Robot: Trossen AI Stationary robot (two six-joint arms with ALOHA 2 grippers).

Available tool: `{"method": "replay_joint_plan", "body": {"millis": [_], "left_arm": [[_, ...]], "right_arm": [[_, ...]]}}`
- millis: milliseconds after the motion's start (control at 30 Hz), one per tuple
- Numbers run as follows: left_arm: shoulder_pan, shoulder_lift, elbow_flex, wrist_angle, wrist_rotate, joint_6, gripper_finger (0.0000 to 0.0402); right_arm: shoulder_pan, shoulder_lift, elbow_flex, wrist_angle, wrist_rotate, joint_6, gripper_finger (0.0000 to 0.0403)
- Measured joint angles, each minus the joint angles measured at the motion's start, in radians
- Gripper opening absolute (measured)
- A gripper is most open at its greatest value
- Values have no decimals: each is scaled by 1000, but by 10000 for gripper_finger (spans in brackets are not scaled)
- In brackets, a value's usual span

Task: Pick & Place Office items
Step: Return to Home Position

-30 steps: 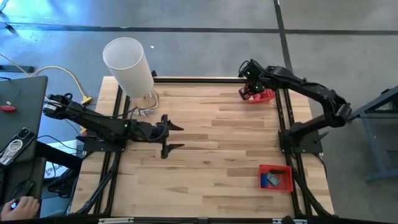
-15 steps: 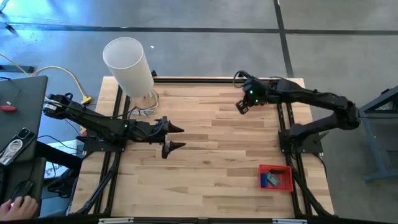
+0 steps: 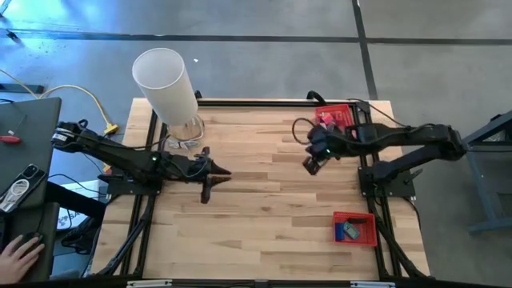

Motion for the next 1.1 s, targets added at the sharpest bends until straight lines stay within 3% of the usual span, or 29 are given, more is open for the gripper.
{"method": "replay_joint_plan", "body": {"millis": [67,100,367,467,567,700,800,900,1100], "left_arm": [[0,-48,0,-82,-2,20,27],[0,-72,0,-113,-4,25,16],[0,-272,0,-278,-15,50,1],[-1,-338,0,-351,-66,59,1],[0,-400,-5,-444,-94,25,1],[0,-471,-51,-445,-93,17,1],[0,-502,-79,-441,-93,17,1],[0,-529,-112,-441,-75,-2,1],[-1,-563,-186,-416,-51,-9,1]], "right_arm": [[56,-24,0,-1,2,-4,2],[86,-35,0,0,8,-9,2],[348,-157,0,24,165,-60,2],[437,-197,-11,35,241,-61,2],[533,-271,-94,68,317,-64,2],[624,-430,-277,197,340,-82,2],[632,-596,-427,352,331,-186,2],[609,-734,-553,528,255,-313,2],[552,-1036,-732,629,129,-422,2]]}}
